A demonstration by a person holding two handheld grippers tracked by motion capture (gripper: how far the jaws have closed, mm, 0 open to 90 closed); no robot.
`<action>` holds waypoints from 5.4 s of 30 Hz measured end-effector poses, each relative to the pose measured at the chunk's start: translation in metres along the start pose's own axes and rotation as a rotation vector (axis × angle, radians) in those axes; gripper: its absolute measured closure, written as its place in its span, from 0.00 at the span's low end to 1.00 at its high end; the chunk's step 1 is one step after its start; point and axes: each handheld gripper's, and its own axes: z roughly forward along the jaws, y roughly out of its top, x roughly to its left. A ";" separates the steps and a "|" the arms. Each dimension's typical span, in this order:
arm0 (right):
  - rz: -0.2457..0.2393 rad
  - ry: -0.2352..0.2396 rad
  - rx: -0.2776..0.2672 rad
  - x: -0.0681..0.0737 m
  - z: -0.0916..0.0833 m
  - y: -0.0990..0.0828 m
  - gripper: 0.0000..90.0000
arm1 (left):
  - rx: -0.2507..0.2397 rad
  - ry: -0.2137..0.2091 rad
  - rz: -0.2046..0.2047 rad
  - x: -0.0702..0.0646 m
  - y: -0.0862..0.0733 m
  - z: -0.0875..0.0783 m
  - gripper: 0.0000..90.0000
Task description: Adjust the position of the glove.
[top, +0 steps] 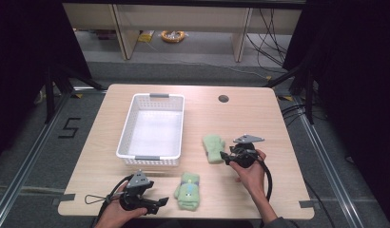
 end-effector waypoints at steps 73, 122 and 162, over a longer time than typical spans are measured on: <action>-0.234 0.390 0.014 0.037 -0.074 -0.039 0.94 | -0.007 0.007 -0.007 0.002 0.000 0.000 0.18; -0.296 0.293 0.168 0.032 -0.057 -0.066 0.80 | 0.085 -0.178 0.172 -0.055 0.089 0.101 0.59; -0.358 0.132 0.220 0.017 -0.057 -0.045 0.99 | 0.116 -0.215 0.226 -0.068 0.079 0.097 0.98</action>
